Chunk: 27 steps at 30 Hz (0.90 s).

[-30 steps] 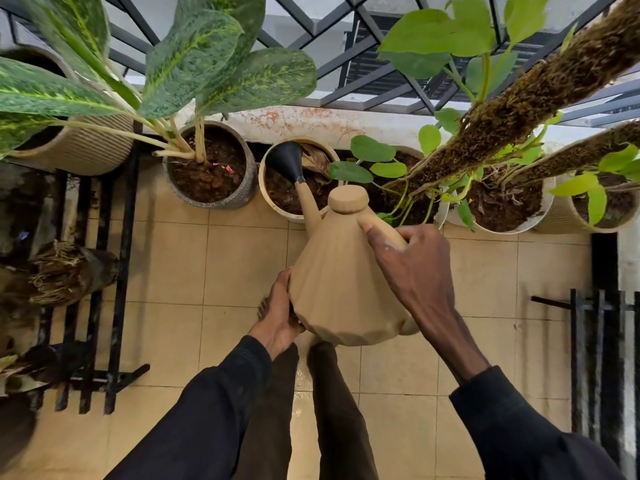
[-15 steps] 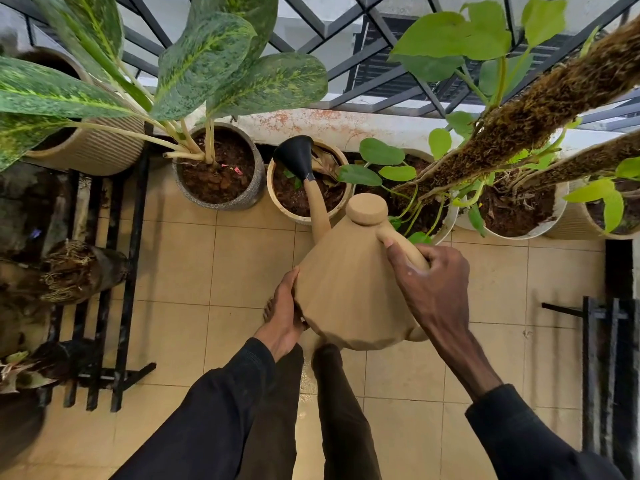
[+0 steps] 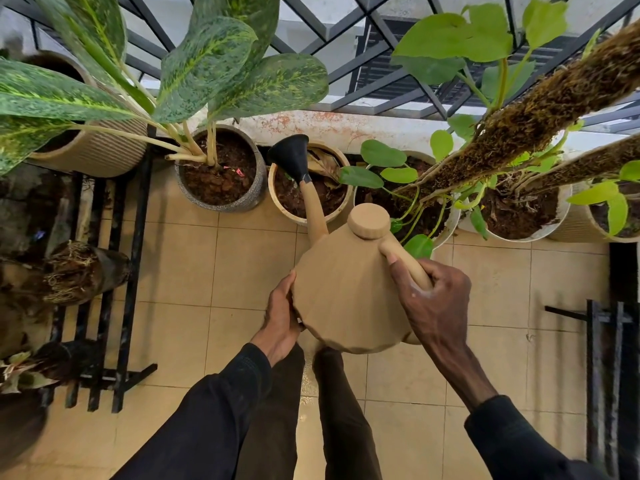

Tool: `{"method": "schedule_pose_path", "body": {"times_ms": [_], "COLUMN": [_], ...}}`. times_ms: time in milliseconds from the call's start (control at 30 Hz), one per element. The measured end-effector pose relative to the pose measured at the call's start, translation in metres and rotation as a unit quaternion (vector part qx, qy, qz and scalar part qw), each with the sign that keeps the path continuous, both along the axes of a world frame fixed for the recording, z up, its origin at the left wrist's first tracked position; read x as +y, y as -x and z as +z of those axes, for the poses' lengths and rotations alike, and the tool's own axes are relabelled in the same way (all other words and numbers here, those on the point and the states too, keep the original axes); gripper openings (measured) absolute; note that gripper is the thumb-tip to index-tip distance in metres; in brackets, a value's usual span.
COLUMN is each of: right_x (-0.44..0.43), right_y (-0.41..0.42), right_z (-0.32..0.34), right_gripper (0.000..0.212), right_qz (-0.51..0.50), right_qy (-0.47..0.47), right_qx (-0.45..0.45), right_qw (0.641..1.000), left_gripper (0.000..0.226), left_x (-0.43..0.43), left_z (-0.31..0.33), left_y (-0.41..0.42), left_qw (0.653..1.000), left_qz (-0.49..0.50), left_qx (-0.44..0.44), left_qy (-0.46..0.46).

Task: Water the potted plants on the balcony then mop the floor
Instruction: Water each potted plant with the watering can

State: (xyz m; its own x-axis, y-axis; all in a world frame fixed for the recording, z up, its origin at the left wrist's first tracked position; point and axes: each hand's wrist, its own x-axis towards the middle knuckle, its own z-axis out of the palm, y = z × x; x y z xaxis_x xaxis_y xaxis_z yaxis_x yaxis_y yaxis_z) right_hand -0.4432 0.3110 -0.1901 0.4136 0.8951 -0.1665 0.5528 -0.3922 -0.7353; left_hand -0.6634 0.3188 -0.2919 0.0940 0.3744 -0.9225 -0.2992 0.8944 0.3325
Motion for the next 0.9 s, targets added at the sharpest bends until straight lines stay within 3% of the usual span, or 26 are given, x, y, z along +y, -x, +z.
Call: {"method": "schedule_pose_path", "body": {"times_ms": [733,900], "right_x": [-0.02,-0.02], "right_y": [-0.008,-0.008], "right_z": [-0.01,-0.007], "right_gripper": [0.055,0.067], "right_qz": [-0.002,-0.001], "right_qy": [-0.059,-0.074], "right_qx": [0.023,0.034], "right_qw": [0.998,0.997], "left_gripper": [0.047,0.046], "left_x": [-0.002,-0.002], "left_z": [0.013,0.015], "left_y": [0.0,-0.002], "left_qw": [0.998,0.996], "left_qz": [0.001,0.008], "left_qx": [0.008,0.014], "left_qy": [-0.063,-0.085]}}
